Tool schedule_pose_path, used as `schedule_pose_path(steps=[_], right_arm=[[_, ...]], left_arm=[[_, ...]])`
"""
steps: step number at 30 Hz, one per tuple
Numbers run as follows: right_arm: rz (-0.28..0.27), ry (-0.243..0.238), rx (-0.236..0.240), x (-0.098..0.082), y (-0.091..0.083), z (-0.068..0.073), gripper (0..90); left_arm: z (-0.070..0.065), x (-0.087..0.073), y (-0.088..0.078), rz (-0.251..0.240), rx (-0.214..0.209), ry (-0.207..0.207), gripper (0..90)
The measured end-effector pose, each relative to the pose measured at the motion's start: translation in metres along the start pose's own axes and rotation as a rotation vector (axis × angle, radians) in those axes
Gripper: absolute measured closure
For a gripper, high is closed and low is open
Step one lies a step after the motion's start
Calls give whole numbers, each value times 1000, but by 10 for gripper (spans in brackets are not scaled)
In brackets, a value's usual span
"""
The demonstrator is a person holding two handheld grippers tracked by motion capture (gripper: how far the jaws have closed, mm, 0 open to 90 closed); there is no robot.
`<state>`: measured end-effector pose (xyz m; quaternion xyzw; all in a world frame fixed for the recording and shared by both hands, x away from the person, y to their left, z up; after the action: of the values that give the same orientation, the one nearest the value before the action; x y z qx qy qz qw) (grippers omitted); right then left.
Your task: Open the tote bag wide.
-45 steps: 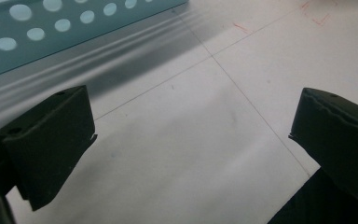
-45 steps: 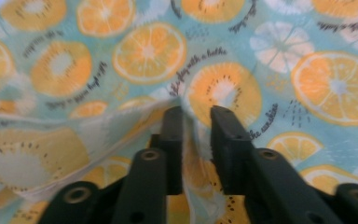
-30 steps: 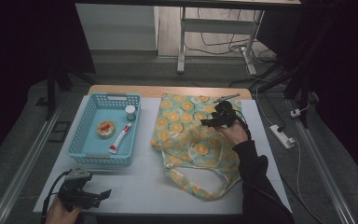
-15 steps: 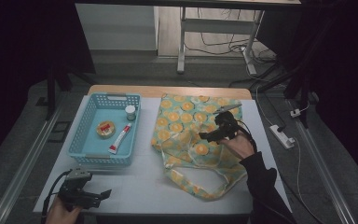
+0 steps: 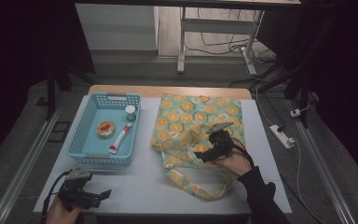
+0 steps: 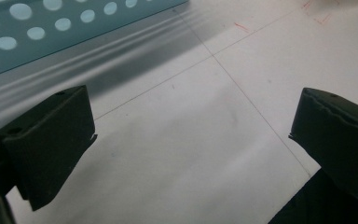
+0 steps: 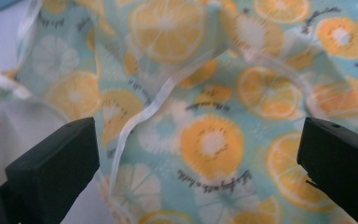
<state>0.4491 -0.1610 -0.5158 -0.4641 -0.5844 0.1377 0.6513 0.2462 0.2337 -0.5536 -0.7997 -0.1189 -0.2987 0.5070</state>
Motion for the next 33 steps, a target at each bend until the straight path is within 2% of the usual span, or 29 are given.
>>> schedule_pose_path(steps=[4, 8, 18, 23, 28, 33], right_arm=[[11, -20, 2, -8, 3, 7, 13], [3, -18, 15, -14, 6, 14, 57], [56, -69, 3, -22, 17, 22, 149], [83, -91, -15, -24, 22, 21, 210], [79, -84, -26, -24, 21, 16, 292], [74, -68, -25, -24, 22, 11, 316]], left_arm=[[0, 0, 0, 0, 1, 3, 0], [0, 0, 0, 1, 2, 5, 0], [0, 0, 0, 3, 3, 5, 0], [-1, 0, 0, 4, 3, 6, 0], [-1, 0, 1, 4, 4, 6, 0], [-1, 0, 1, 6, 5, 7, 0]])
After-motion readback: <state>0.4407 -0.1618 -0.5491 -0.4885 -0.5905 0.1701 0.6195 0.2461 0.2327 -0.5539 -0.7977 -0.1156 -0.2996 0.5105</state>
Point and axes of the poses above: each handheld gripper's, and its own axes: y roughly forward along the jaws, x roughly out of its top, z roughly to its left, the point moved 4 cm from there along y, roughly forward along the jaws, and after that the axes turned 10 degrees about -y, right-handed, at the moved point
